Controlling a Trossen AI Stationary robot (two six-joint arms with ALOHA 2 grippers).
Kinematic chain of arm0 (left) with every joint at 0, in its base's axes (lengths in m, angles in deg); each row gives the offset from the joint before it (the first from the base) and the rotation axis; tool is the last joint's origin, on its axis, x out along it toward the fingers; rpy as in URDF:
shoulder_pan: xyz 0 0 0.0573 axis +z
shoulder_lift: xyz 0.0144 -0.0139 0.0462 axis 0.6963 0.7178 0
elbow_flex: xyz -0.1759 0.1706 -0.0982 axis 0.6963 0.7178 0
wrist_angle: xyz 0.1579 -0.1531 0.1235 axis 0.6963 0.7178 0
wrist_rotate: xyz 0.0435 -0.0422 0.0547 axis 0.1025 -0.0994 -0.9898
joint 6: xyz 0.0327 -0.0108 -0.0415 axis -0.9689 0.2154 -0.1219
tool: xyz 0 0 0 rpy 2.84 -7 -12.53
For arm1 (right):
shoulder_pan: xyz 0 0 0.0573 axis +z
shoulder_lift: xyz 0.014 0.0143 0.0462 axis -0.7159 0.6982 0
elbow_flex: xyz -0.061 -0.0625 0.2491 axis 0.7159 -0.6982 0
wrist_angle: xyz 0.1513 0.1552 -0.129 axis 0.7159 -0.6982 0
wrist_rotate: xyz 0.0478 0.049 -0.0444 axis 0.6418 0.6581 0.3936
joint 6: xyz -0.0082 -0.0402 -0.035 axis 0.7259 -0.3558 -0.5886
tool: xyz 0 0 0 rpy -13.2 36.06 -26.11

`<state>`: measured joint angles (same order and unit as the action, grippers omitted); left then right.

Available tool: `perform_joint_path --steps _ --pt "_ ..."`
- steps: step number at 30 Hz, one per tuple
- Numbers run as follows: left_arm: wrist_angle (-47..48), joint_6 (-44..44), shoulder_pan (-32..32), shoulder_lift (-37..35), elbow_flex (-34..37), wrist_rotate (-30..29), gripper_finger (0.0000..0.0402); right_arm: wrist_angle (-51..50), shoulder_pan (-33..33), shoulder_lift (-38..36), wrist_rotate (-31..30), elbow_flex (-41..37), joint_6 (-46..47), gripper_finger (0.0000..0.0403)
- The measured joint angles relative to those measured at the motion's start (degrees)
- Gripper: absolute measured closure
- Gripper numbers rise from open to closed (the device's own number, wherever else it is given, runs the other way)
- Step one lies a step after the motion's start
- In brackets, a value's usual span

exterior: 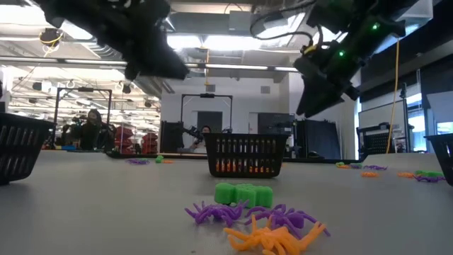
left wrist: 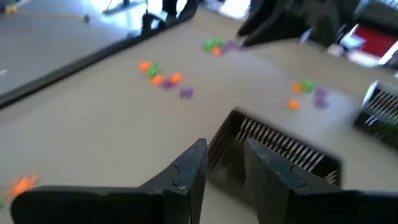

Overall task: Sort Halloween decoration
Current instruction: Put the violet spider toy into the bottom left black bin

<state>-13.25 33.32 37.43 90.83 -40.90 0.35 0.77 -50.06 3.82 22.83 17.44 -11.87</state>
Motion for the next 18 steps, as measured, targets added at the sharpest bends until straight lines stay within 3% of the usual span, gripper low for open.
perform_joint_path --steps 6,18 --pt "8.6 2.2 0.9 0.0 0.0 0.1 0.0303 -6.3 -3.2 0.0 0.0 0.0 1.6 0.0258" --pt "7.9 -2.6 0.8 -0.7 -1.7 -1.6 0.0303 -7.2 -3.6 0.0 -1.6 0.0 1.6 0.0258"
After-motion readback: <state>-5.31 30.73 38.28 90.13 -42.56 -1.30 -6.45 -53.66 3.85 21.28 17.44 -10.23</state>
